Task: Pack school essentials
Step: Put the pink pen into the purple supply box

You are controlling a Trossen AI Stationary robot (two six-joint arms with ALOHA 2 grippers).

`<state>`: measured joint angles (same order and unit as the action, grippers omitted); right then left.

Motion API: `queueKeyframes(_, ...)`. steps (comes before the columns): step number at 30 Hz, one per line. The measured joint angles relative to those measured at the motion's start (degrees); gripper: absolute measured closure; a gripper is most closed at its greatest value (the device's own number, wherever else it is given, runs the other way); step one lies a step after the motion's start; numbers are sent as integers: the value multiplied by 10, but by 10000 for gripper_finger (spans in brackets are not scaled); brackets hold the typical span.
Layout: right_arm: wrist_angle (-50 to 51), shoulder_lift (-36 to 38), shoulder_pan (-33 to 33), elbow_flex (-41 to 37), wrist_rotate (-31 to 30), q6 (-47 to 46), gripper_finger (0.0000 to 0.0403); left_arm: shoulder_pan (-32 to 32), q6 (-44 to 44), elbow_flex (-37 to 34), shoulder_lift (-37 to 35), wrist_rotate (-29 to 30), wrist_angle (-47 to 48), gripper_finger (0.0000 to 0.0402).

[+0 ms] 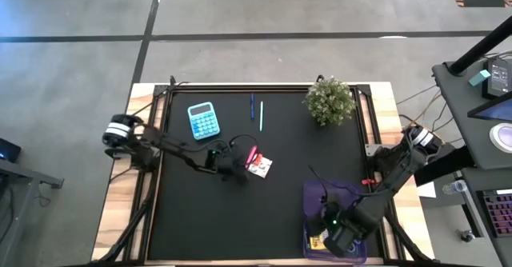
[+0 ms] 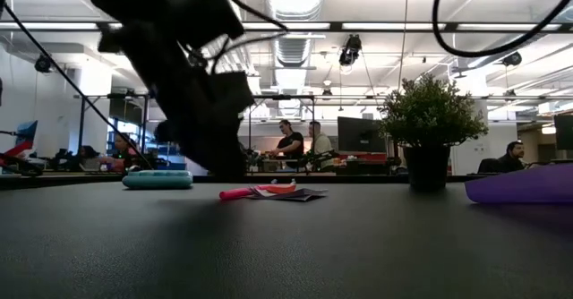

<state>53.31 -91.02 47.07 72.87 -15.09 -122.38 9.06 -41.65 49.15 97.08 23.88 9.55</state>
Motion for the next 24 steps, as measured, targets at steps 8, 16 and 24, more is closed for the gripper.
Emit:
queueKeyframes(8, 6, 6, -23, 0, 0, 39, 174, -1, 7, 4, 45, -8, -13, 242)
queueKeyframes(16, 22, 6, -33, 0, 0, 45, 174, 0, 56, 4, 54, -5, -8, 243)
queueKeyframes(24, 17, 6, -32, 0, 0, 43, 174, -2, 107, 4, 54, -18, -10, 320)
